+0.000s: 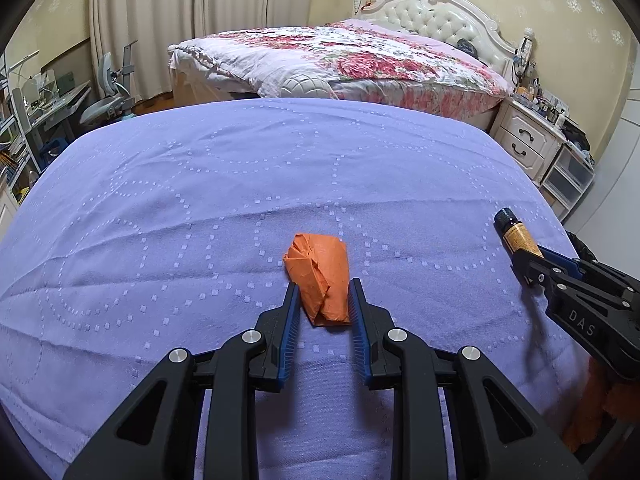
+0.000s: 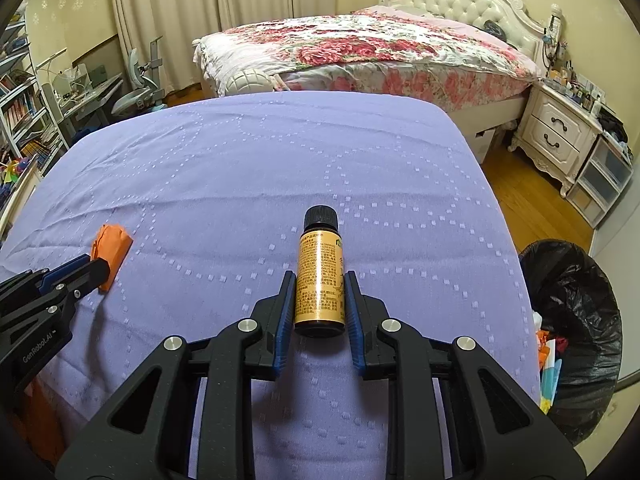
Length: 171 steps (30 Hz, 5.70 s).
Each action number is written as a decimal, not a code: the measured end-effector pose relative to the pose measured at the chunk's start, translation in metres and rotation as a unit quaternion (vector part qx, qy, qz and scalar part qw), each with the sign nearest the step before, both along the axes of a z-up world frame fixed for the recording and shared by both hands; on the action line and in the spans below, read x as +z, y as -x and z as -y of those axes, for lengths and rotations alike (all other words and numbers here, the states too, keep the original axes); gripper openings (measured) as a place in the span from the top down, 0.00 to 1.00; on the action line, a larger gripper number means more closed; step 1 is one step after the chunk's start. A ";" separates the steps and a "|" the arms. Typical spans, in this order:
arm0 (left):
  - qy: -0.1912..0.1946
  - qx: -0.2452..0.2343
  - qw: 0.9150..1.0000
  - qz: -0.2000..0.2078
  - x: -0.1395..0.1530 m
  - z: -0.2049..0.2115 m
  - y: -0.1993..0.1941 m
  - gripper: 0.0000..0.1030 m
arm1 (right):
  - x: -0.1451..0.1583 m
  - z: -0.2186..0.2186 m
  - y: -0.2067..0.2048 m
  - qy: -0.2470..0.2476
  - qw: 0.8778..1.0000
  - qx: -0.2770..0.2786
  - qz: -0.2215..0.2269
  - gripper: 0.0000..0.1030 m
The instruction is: Collect trash
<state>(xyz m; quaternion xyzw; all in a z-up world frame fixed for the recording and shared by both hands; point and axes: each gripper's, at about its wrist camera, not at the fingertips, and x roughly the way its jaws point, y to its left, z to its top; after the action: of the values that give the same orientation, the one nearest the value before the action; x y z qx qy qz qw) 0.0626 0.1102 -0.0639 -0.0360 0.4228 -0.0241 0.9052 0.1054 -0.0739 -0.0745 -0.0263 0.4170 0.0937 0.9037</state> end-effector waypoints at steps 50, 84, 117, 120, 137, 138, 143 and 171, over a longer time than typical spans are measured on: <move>-0.016 -0.076 0.995 0.065 0.033 0.073 0.032 0.71 | 0.031 0.049 0.054 -0.013 0.998 -0.045 0.049 0.77; -0.006 -0.231 0.966 0.114 0.052 0.264 -0.003 0.70 | 0.048 0.225 0.089 0.005 0.964 -0.242 0.108 0.77; -0.039 -0.226 0.966 0.122 0.043 0.300 -0.030 0.25 | 0.029 0.265 0.066 0.006 0.945 -0.314 0.096 0.41; -0.040 -0.215 0.968 0.125 0.047 0.294 -0.027 0.24 | 0.033 0.261 0.070 0.011 0.944 -0.313 0.100 0.35; -0.041 -0.163 0.979 0.119 0.057 0.220 0.014 0.19 | 0.037 0.214 0.113 0.020 0.952 -0.285 0.110 0.20; -0.041 -0.162 0.979 0.121 0.057 0.216 0.018 0.19 | 0.038 0.211 0.117 0.019 0.952 -0.284 0.111 0.19; -0.037 -0.145 0.981 0.126 0.061 0.193 0.036 0.19 | 0.040 0.199 0.132 0.012 0.954 -0.276 0.114 0.19; -0.028 -0.104 0.983 0.151 0.074 0.143 0.081 0.19 | 0.075 0.150 0.179 0.028 0.958 -0.234 0.167 0.18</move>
<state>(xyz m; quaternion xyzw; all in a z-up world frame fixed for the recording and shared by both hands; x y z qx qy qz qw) -0.0187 -0.0330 0.0098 0.0377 0.2828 -0.1119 0.9519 -0.0732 -0.2240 0.0003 0.0310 0.2575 -0.1375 0.9559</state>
